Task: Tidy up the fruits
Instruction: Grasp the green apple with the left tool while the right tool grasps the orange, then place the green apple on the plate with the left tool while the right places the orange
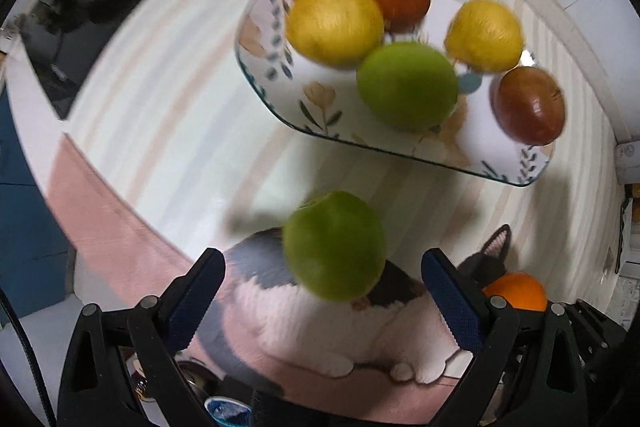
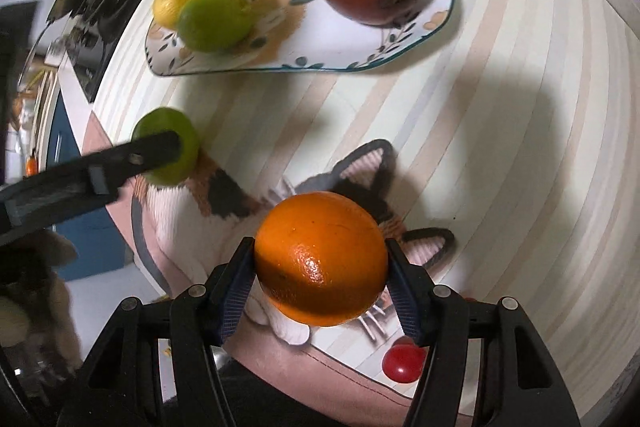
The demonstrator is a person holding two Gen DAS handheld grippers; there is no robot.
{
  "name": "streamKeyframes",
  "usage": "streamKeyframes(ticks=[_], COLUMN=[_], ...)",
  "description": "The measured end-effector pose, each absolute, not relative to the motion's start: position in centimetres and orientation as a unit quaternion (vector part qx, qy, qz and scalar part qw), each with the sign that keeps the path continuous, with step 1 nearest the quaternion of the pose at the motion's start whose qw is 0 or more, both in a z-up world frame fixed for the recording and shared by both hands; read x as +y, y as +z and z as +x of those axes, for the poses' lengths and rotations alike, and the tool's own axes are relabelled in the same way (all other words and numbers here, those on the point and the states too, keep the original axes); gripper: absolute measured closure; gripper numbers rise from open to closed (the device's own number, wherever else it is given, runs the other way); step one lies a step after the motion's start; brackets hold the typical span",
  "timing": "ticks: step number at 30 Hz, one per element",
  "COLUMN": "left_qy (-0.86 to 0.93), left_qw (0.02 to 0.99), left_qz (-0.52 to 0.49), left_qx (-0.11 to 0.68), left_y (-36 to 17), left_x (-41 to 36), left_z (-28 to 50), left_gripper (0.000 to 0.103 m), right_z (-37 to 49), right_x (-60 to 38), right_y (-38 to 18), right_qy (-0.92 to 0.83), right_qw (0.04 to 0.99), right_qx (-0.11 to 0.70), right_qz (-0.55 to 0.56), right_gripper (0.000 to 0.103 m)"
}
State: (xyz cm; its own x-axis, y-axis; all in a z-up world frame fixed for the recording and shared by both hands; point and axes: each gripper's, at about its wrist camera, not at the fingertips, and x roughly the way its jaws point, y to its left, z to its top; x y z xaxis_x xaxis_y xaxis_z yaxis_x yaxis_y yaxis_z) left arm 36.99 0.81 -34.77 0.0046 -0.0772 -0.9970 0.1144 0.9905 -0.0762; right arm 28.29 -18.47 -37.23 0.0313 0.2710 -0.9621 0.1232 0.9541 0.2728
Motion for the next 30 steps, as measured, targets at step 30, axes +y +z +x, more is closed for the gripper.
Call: streamKeyframes(ticks=[30], left_qy=[-0.065], left_qw=[0.723], left_qz=[-0.1], left_qx=[0.68], left_y=[-31.8], left_x=[5.1], left_z=[44.3], left_gripper=[0.049], right_z=[46.7], right_x=[-25.5], right_y=[-32.3], right_qy=[-0.011], right_qw=[0.764], right_qx=[0.628], right_qz=[0.144], right_gripper=[0.038])
